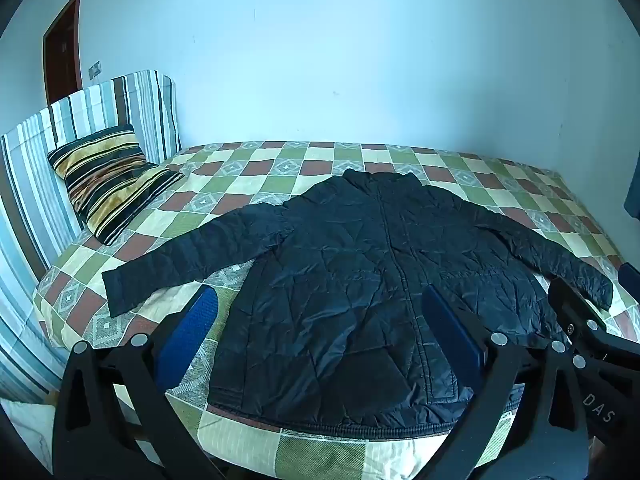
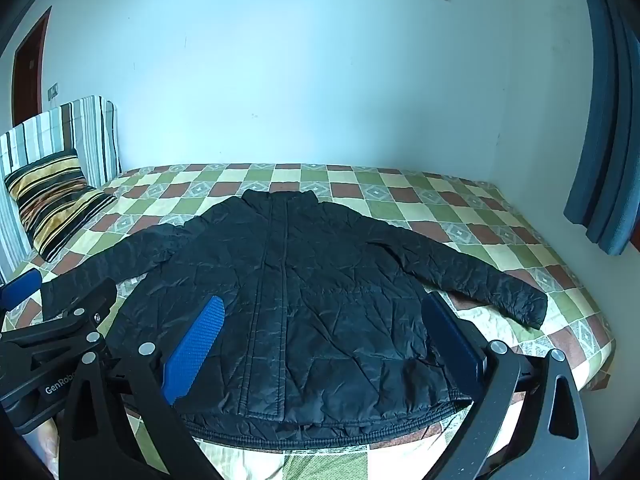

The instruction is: Fold large clothes

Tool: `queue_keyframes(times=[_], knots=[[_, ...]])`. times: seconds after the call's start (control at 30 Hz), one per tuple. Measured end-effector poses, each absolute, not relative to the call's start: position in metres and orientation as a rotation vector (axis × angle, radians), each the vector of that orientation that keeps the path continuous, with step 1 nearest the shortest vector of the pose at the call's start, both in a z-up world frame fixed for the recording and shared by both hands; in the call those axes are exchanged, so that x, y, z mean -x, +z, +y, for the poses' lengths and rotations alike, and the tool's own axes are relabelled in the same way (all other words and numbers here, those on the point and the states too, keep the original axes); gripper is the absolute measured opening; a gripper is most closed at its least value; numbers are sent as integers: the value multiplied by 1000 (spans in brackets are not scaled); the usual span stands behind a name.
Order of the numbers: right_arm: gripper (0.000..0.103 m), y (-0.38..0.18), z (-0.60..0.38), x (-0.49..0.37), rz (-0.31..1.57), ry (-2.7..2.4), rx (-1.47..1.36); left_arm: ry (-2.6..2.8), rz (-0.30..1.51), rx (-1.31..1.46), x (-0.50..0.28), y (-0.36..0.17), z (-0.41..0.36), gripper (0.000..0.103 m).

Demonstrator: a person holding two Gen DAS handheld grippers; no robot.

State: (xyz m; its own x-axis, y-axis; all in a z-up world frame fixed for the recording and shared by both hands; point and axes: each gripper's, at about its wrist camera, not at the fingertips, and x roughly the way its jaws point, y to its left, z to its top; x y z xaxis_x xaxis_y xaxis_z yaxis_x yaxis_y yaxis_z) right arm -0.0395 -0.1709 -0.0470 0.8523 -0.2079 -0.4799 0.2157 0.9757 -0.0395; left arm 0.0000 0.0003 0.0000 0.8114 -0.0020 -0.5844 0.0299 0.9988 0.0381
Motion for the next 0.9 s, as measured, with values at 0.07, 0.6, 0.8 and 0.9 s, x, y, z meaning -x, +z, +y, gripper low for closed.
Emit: queue_keyframes(times=[0.07, 0.6, 0.8, 0.9], knots=[[98, -48, -170, 39, 507, -223, -17, -17, 625, -45, 0, 0, 1, 101], [98, -51, -171, 39, 518, -224, -19, -17, 633, -47, 0, 0, 0, 101], [98, -51, -172, 40, 519, -224, -19, -16, 634, -48, 0, 0, 0, 101], [98, -52, -172, 40, 520, -224, -19, -17, 635, -47, -1, 0, 0, 101]])
